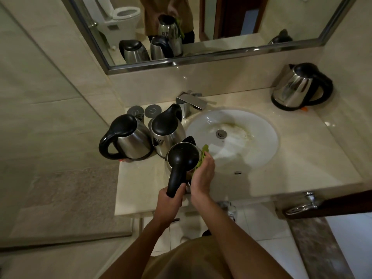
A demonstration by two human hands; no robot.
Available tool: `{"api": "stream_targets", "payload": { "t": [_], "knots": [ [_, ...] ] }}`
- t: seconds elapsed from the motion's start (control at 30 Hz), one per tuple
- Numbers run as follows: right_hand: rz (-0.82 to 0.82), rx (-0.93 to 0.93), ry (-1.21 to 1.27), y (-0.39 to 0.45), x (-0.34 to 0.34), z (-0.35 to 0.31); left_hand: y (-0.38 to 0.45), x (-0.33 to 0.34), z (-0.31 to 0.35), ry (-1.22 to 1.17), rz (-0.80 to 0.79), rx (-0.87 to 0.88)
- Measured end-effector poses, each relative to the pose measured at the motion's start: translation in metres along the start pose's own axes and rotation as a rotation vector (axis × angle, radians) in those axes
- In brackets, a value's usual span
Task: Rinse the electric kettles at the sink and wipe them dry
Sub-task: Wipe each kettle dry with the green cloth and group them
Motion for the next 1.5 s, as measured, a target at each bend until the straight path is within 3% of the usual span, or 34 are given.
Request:
{"api": "stream_targets", "payload": {
  "t": [0.1, 0.23, 0.3, 0.37, 0.47, 0.6, 0.7, 0.8, 0.97, 1.13, 1.23, 1.4, 1.5],
  "knots": [
    [-0.069, 0.005, -0.102, 0.015, -0.009, 0.009, -0.003, 0.002, 0.003, 0.016, 0.02, -0.005],
    [-0.18, 0.485, 0.109, 0.023, -0.022, 0.049, -0.008, 0.002, 0.008, 0.083, 0.068, 0.009],
    [-0.185, 0.578, 0.173, 0.011, -0.022, 0.057, -0.01, 0.0, 0.013, 0.168, 0.109, 0.059],
    [-0.175, 0.533, 0.224, -0.005, -0.016, 0.042, -0.009, -0.003, 0.018, 0.241, 0.169, 0.101],
    [-0.185, 0.299, 0.239, -0.011, -0.013, 0.016, 0.004, -0.004, 0.034, 0.35, 0.304, 0.193],
    [-0.233, 0.103, -0.107, -0.014, -0.036, -0.003, 0.029, 0.01, 0.066, 0.632, 0.421, 0.376],
    [-0.199, 0.033, -0.336, 0.003, -0.064, -0.004, 0.046, 0.018, 0.083, 0.779, 0.443, 0.399],
    [-0.141, 0.06, -0.419, 0.023, -0.088, -0.017, 0.058, 0.022, 0.088, 0.828, 0.381, 0.363],
    [-0.071, 0.071, -0.289, 0.035, -0.094, -0.035, 0.062, 0.021, 0.084, 0.776, 0.357, 0.307],
    [-0.186, -0.027, -0.3, 0.022, -0.045, -0.03, 0.063, 0.02, 0.083, 0.67, 0.315, 0.279],
    [-0.15, -0.053, -0.264, 0.024, -0.018, -0.025, 0.061, 0.021, 0.084, 0.698, 0.31, 0.301],
    [-0.201, 0.088, -0.244, 0.074, -0.014, -0.028, 0.061, 0.02, 0.086, 0.693, 0.295, 0.278],
    [-0.131, 0.146, -0.269, 0.096, -0.019, -0.012, 0.059, 0.019, 0.086, 0.662, 0.287, 0.255]
  ]
}}
Point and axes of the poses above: each hand's wrist, its own y-axis towards the middle knuckle, its own x-axis out of the palm, z = x × y, the point moved 3 cm from there along y, towards the middle knuckle, and after that the axes turned 3 degrees about -z, right-handed, at the moved point
